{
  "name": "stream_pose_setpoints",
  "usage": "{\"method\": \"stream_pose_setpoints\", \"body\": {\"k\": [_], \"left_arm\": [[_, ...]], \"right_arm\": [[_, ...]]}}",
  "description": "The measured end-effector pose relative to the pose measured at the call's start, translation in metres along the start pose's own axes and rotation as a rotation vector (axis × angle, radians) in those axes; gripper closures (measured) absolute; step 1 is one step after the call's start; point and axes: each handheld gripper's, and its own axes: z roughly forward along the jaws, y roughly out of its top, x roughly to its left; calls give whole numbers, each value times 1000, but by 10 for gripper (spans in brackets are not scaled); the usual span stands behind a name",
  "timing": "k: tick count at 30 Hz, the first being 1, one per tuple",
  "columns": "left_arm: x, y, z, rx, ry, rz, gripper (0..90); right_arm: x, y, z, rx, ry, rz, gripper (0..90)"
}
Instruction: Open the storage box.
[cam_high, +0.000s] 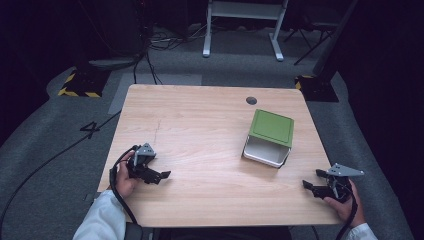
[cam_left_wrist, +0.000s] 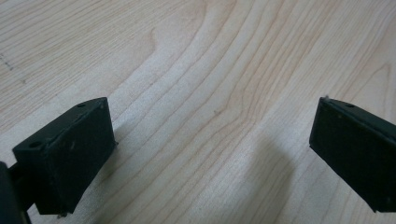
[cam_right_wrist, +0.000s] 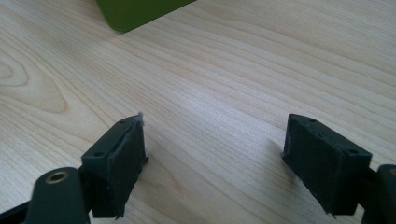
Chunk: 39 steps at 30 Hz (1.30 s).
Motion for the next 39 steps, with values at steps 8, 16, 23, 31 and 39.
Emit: {"method": "stream_pose_setpoints", "body": {"k": [8, 16, 23, 31, 39], "left_arm": [[-2, 1, 1, 11, 21, 15, 2], [-1, 1, 1, 10, 16, 20, 4], [-2, 2, 2, 27, 39, 45, 5], [-2, 2, 2, 23, 43, 33, 5], [-1, 1, 2, 15, 33, 18, 5]], "right_arm": [[0, 0, 0, 2, 1, 3, 210], [9, 5, 1, 8, -21, -63, 201], [30, 25, 2, 3, 84, -156, 202], [56, 51, -1, -11, 158, -241, 199], [72, 75, -2, -49, 180, -276, 223]]}}
